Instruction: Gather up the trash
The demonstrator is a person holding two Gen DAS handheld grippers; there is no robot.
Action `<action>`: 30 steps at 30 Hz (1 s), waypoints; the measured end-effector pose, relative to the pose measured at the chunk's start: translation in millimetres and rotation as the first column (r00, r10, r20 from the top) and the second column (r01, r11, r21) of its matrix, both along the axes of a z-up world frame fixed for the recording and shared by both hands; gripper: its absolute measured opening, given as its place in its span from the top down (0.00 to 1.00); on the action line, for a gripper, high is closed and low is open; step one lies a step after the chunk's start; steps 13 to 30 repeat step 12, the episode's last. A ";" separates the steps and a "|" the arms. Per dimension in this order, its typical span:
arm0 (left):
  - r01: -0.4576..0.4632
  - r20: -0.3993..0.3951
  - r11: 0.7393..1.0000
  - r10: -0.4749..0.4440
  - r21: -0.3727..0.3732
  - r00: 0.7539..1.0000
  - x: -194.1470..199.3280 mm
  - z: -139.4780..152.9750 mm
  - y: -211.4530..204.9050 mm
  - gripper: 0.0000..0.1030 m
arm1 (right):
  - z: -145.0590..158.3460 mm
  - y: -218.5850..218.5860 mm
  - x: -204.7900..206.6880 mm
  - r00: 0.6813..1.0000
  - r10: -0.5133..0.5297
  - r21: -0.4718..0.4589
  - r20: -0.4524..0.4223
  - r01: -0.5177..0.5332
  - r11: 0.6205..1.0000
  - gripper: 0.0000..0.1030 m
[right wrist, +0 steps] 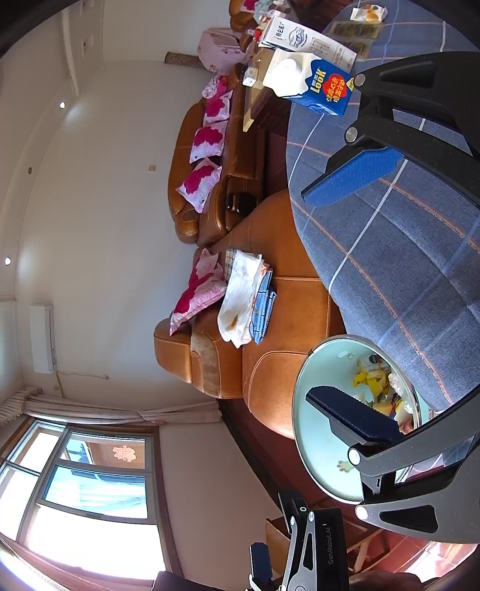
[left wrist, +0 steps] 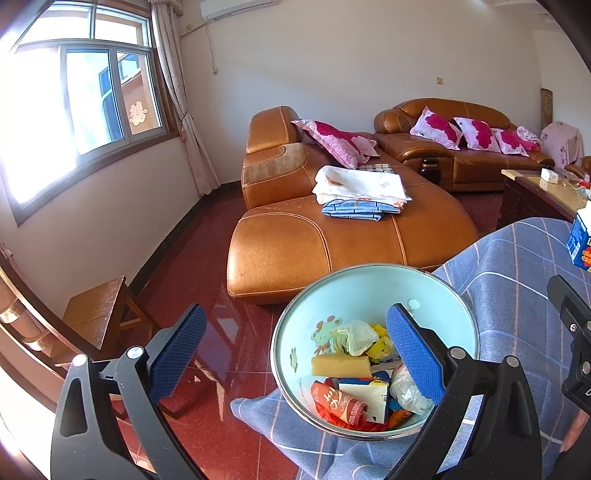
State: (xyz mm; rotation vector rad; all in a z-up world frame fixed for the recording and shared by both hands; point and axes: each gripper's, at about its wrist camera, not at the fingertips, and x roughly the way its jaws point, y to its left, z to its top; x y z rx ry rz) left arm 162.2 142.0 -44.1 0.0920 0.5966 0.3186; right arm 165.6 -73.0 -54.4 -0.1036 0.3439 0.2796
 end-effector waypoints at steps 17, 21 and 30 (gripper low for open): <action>0.042 -0.010 0.998 -0.042 -0.040 0.999 -0.9 4.3 -0.8 0.07 | 2.0 -12.5 1.6 0.999 -0.050 0.011 0.007 0.050 0.999 0.06; 0.042 -0.010 0.998 -0.042 -0.040 0.999 -0.9 4.3 -0.8 0.07 | 2.0 -12.5 1.6 0.999 -0.050 0.011 0.007 0.050 0.999 0.06; 0.042 -0.010 0.998 -0.042 -0.040 0.999 -0.9 4.3 -0.8 0.07 | 2.0 -12.5 1.6 0.999 -0.050 0.011 0.007 0.050 0.999 0.06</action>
